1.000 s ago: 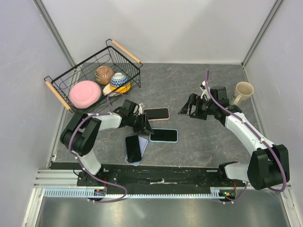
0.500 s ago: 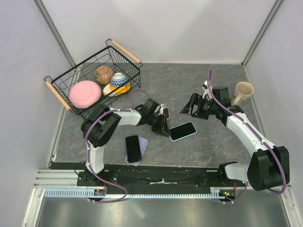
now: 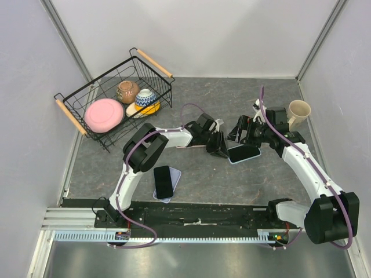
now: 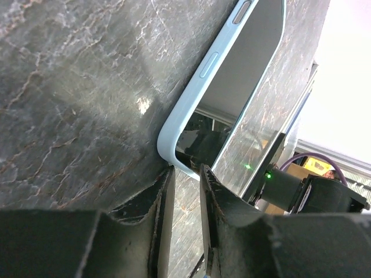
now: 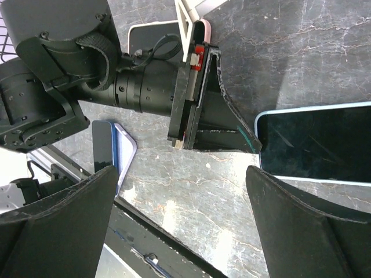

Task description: Put the phone into the phone case

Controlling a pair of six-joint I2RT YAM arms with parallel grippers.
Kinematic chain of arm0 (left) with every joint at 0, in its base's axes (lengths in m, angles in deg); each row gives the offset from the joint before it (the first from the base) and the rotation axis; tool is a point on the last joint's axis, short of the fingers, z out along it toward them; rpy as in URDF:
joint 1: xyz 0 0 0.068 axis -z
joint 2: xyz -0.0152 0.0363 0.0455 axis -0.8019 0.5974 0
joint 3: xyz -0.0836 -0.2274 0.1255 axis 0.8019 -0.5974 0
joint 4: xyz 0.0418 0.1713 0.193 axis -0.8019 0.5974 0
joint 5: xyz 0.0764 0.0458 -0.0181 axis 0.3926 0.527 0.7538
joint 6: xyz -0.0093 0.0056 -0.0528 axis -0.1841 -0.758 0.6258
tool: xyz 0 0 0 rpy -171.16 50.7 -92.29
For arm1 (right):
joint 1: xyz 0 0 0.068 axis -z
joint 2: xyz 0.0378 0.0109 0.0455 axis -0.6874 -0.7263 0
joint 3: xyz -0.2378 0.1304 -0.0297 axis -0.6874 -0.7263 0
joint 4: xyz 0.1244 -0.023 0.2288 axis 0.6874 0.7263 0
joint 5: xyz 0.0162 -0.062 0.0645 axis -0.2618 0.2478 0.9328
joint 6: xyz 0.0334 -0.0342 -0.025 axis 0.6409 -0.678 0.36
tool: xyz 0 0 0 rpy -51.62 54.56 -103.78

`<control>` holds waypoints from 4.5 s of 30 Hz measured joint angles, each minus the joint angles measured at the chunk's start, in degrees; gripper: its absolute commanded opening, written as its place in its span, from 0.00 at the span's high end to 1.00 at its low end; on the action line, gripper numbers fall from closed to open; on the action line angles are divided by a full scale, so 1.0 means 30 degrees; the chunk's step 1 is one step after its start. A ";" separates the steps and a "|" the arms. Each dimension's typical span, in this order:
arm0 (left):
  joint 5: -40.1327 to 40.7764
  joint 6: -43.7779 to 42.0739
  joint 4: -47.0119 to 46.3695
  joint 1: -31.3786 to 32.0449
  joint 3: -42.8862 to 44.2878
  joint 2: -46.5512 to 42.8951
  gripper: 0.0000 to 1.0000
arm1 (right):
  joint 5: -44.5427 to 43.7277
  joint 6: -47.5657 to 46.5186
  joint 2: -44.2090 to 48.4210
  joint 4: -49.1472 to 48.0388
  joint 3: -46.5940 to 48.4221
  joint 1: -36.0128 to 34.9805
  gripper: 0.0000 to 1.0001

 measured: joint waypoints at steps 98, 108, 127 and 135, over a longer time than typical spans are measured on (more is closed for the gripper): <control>1.6014 -0.3643 1.5424 -0.4430 -0.7774 -2.7591 0.37 | -0.9347 -0.0532 -1.4491 -0.0627 0.7439 -1.4681 1.00; 1.5161 -0.3643 1.4469 -0.4430 -0.8772 -2.6476 0.37 | -0.9544 0.0248 -1.1176 -0.0852 0.3220 -1.0295 1.00; 1.2786 -0.3497 1.2196 -0.4430 -1.0571 -2.4633 0.37 | -1.0724 0.1552 -0.6790 0.0984 -0.0357 -0.8364 0.69; 1.0273 -0.3016 1.0244 -0.4430 -1.2094 -2.3970 0.37 | -1.0805 0.0969 -0.5326 0.1843 0.1362 -0.8269 0.46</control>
